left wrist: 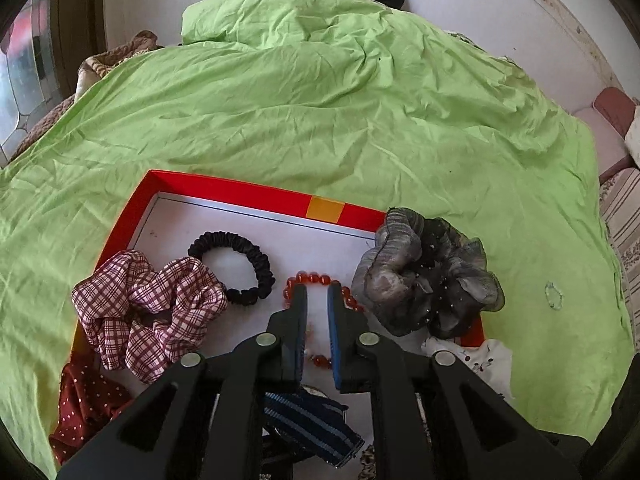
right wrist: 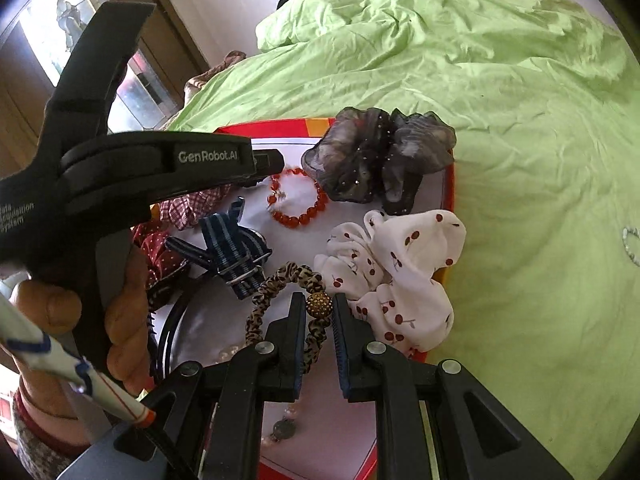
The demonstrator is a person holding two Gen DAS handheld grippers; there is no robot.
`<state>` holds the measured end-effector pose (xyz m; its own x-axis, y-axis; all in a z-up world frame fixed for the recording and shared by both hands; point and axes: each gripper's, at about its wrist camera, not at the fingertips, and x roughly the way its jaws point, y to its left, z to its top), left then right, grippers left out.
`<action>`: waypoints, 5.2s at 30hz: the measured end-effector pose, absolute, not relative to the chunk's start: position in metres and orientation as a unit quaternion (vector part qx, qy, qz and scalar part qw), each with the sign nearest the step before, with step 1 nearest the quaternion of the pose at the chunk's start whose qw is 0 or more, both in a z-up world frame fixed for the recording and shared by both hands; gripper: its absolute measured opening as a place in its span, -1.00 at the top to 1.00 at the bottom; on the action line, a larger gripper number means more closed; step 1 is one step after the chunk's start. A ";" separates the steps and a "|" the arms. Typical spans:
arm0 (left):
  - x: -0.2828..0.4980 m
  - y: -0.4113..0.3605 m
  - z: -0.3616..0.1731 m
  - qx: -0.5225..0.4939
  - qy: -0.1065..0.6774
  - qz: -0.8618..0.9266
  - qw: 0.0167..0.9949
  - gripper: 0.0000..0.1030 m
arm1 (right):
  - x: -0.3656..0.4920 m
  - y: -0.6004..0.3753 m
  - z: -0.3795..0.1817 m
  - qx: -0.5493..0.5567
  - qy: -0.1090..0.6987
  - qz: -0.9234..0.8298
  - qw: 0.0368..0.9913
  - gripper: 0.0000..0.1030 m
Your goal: Organize jewelry
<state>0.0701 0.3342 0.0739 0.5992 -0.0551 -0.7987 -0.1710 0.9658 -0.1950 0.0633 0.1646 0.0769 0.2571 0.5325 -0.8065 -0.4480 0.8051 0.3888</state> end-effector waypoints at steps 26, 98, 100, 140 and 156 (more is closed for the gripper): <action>-0.038 0.302 0.145 -0.012 0.247 0.139 0.959 -0.74 | -0.005 0.125 0.107 0.027 0.482 0.287 0.827 0.04; -0.178 0.291 0.106 -0.081 0.318 0.178 0.928 -1.00 | -0.070 0.077 0.111 -0.043 0.458 0.132 0.878 -0.54; -0.178 0.290 0.105 -0.080 0.320 0.177 0.927 -1.00 | -0.071 0.077 0.110 -0.045 0.457 0.130 0.879 -0.54; -0.171 0.290 0.094 -0.075 0.343 0.156 0.923 -1.00 | -0.068 0.074 0.103 -0.046 0.461 0.121 0.878 -0.58; -0.169 0.290 0.090 -0.076 0.350 0.150 0.921 -1.00 | -0.067 0.075 0.101 -0.048 0.464 0.121 0.876 -0.59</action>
<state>-0.1693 0.2903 0.0901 0.7092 0.2235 -0.6687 -0.3306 0.9431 -0.0354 -0.0665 0.0749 0.1006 0.5408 0.1682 -0.8242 -0.2576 0.9658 0.0281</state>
